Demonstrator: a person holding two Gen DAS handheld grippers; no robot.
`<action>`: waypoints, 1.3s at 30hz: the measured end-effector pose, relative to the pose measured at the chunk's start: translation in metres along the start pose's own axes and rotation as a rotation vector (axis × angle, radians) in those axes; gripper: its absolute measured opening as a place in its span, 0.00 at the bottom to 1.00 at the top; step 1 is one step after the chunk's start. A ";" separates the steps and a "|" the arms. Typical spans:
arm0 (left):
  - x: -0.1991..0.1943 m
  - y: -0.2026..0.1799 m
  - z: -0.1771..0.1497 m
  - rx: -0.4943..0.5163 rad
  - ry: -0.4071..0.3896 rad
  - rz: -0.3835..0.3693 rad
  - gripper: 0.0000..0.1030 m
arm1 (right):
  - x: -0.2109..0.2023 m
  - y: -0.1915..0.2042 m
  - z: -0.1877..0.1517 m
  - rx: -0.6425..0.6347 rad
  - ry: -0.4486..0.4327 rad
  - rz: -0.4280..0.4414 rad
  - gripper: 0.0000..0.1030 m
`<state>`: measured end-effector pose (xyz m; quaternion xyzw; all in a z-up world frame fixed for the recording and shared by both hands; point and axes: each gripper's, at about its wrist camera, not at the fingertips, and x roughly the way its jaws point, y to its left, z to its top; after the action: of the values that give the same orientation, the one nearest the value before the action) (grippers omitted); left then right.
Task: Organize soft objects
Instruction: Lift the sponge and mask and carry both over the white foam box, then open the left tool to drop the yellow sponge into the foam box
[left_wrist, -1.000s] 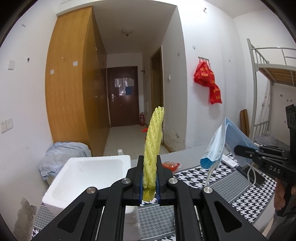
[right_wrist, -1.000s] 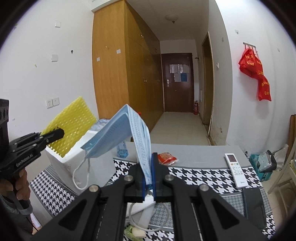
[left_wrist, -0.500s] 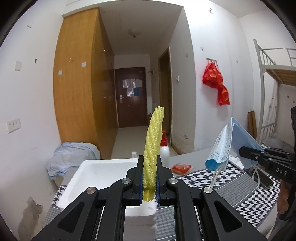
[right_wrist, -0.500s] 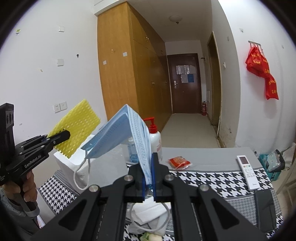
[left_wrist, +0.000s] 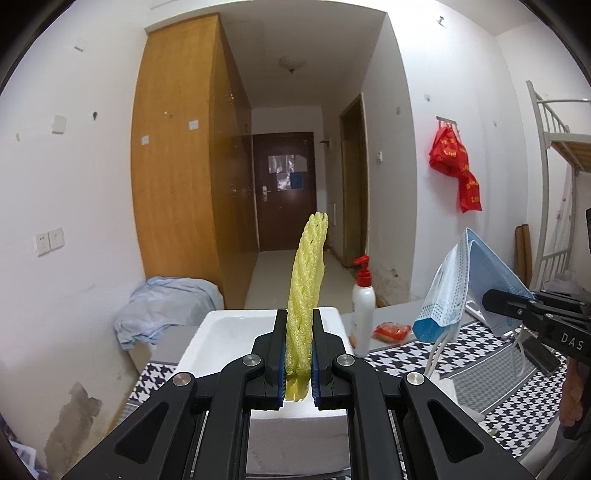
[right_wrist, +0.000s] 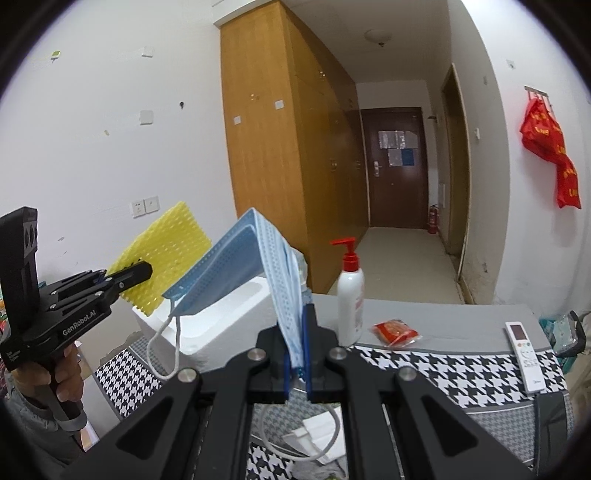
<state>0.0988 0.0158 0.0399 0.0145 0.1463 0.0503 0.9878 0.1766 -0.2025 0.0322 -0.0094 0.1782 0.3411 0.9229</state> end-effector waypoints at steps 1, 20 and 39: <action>0.001 0.003 0.000 -0.004 0.004 0.005 0.10 | 0.002 0.002 0.001 -0.005 0.002 0.005 0.08; 0.031 0.033 0.004 -0.047 0.070 0.045 0.10 | 0.026 0.019 0.011 -0.018 0.024 0.050 0.08; 0.074 0.035 -0.006 -0.046 0.200 0.022 0.42 | 0.030 0.017 0.016 -0.008 0.038 -0.004 0.08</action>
<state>0.1642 0.0587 0.0142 -0.0114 0.2428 0.0657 0.9678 0.1924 -0.1681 0.0390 -0.0199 0.1944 0.3398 0.9200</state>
